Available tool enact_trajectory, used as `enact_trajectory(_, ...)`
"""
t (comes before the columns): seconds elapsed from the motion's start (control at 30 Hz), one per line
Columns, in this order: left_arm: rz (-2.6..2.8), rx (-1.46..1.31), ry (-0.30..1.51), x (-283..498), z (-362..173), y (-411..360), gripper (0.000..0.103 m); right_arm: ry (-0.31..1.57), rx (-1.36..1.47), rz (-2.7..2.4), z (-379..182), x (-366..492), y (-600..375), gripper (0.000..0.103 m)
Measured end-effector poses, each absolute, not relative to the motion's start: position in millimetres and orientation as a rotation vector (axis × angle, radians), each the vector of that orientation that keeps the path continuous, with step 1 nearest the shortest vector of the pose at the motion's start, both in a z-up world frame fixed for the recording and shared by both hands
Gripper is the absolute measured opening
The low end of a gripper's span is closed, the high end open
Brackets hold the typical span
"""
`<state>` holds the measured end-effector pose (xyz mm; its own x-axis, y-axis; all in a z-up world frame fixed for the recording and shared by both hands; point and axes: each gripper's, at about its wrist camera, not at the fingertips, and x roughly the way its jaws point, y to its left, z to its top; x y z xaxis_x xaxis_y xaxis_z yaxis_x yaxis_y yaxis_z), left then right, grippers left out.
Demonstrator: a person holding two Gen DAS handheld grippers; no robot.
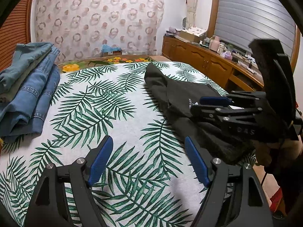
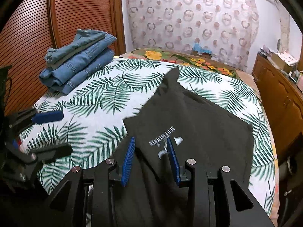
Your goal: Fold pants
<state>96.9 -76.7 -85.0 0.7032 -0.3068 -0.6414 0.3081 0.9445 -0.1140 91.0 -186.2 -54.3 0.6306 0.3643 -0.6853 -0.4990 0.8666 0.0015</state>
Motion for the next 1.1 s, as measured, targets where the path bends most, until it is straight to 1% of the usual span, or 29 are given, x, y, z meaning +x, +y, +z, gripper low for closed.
enact_trajectory(0.4,-0.343,-0.003,0.722,96,-89,-76,0.079,0.79,-0.254,0.556,-66,110,-154,0.036)
enact_trajectory(0.47,-0.343,-0.002,0.725,96,-90,-76,0.079,0.795,-0.264,0.55,-68,113,-151,0.024)
enact_trajectory(0.5,-0.344,-0.002,0.727,96,-91,-76,0.079,0.793,-0.266,0.546,-68,114,-151,0.01)
enact_trajectory(0.53,-0.345,0.0,0.728,96,-92,-77,0.079,0.781,-0.251,0.542,-66,115,-153,0.004)
enact_trajectory(0.67,-0.353,0.016,0.733,95,-95,-81,0.079,0.737,-0.14,0.545,-52,117,-168,0.003)
enact_trajectory(0.87,-0.363,0.02,0.738,95,-96,-85,0.079,0.691,-0.125,0.513,-36,116,-186,0.002)
enact_trajectory(1.1,-0.369,0.027,0.744,96,-97,-90,0.079,0.685,-0.133,0.441,-34,123,-208,0.002)
